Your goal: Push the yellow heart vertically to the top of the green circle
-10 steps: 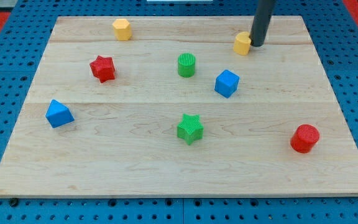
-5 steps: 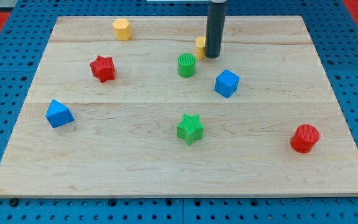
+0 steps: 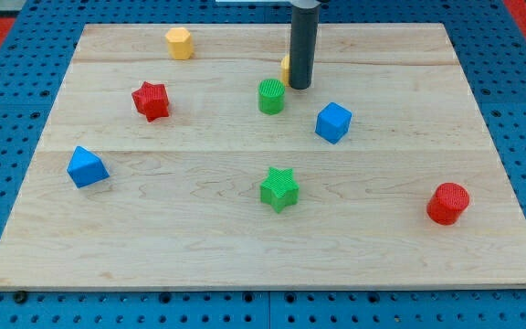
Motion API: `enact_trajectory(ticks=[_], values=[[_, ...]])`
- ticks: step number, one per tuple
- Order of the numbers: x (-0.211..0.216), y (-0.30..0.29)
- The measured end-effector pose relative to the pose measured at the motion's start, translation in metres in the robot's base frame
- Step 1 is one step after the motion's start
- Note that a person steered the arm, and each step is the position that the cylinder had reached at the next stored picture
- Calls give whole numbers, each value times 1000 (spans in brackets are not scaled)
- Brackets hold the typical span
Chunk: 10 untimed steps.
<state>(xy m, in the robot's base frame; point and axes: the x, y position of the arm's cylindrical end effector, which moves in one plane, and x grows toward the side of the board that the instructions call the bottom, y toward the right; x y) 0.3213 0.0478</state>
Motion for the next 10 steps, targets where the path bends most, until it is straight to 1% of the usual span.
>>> enact_trajectory(ticks=[2, 8, 9, 10], values=[[-14, -13], [-51, -27], [-51, -27], [-50, -47]])
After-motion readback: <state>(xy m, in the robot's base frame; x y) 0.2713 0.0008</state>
